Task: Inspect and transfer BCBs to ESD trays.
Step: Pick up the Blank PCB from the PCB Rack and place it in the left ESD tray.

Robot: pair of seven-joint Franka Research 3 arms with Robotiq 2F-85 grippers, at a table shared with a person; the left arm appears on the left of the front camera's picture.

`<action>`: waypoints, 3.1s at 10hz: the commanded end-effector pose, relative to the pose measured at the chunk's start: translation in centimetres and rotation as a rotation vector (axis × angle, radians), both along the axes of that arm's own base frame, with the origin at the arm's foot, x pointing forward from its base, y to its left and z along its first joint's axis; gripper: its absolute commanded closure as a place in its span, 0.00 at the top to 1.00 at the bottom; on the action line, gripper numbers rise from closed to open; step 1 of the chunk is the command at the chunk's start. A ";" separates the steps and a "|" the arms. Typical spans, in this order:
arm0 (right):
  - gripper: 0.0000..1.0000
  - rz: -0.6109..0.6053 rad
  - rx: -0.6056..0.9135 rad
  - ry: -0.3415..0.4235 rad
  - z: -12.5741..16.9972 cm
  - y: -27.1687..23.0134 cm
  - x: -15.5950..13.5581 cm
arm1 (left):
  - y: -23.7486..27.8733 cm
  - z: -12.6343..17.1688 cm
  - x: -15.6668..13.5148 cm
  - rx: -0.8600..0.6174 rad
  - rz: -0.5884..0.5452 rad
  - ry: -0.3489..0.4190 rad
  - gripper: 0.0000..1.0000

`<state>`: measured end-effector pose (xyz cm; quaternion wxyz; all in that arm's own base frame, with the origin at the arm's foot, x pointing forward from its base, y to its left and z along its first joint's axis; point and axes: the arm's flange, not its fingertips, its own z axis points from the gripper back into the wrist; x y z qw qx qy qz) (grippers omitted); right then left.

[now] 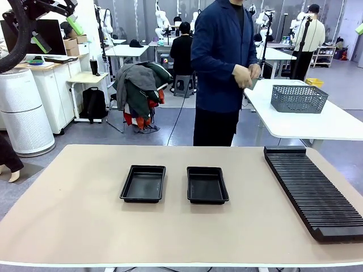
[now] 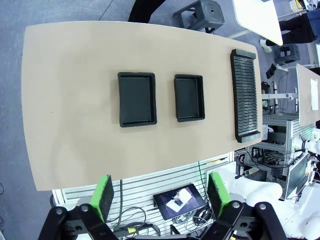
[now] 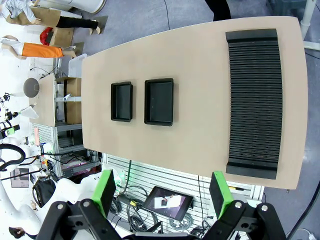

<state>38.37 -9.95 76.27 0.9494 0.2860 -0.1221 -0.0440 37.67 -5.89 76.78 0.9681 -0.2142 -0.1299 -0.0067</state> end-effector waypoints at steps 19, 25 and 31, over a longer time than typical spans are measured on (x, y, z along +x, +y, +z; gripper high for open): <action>1.00 0.002 0.005 -0.001 0.0 0.1 0.0 | 0.0 0.0 0.0 0.002 -0.009 -0.003 1.00; 1.00 0.002 0.005 -0.001 0.0 0.1 0.0 | 0.0 0.0 0.0 0.002 -0.009 -0.003 1.00; 1.00 0.000 0.000 0.000 0.0 0.0 0.0 | 0.0 0.0 0.0 0.002 -0.009 -0.003 1.00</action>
